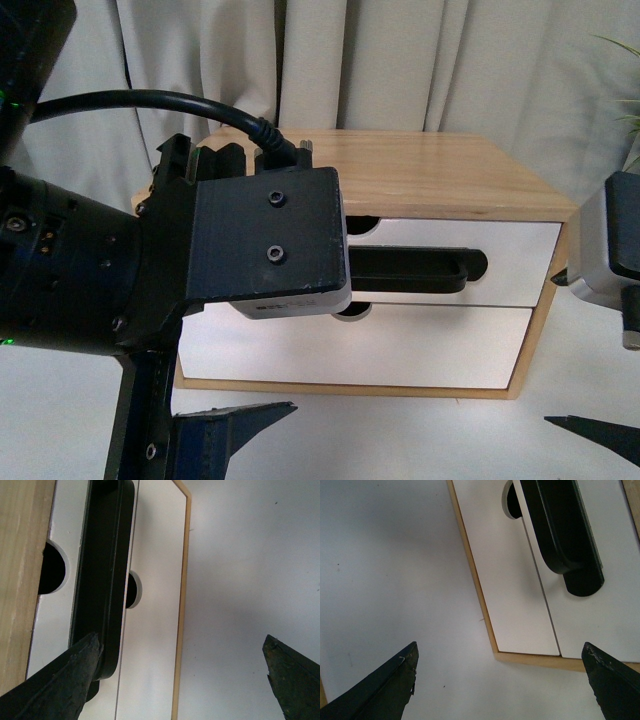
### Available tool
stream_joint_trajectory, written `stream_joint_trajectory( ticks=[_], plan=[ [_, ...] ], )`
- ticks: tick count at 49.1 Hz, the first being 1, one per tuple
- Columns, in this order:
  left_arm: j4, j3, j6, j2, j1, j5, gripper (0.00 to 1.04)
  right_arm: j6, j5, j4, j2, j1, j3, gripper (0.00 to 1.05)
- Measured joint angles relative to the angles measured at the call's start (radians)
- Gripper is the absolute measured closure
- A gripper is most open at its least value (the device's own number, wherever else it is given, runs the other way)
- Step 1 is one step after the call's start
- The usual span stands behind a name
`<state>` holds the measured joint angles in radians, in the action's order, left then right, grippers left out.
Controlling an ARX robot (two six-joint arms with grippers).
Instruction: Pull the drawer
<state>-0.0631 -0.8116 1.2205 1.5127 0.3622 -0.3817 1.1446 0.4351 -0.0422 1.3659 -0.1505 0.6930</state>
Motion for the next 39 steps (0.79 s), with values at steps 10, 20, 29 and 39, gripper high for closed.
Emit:
stream_joint_trajectory(
  ticks=[10,20,29,39],
  plan=[
    [0.027,-0.067,0.037,0.064,0.001,0.052,0.06,0.000,-0.010,0.015,0.057,-0.025,0.050,0.09],
    [0.068,-0.124,0.066,0.109,0.004,0.094,0.06,-0.002,-0.017,0.021,0.106,-0.053,0.095,0.09],
    [0.091,-0.147,0.078,0.138,0.004,0.109,0.06,-0.009,-0.025,0.026,0.140,-0.074,0.131,0.09],
    [0.110,-0.161,0.089,0.166,0.004,0.121,0.06,-0.028,-0.028,0.029,0.177,-0.093,0.169,0.09]
  ],
)
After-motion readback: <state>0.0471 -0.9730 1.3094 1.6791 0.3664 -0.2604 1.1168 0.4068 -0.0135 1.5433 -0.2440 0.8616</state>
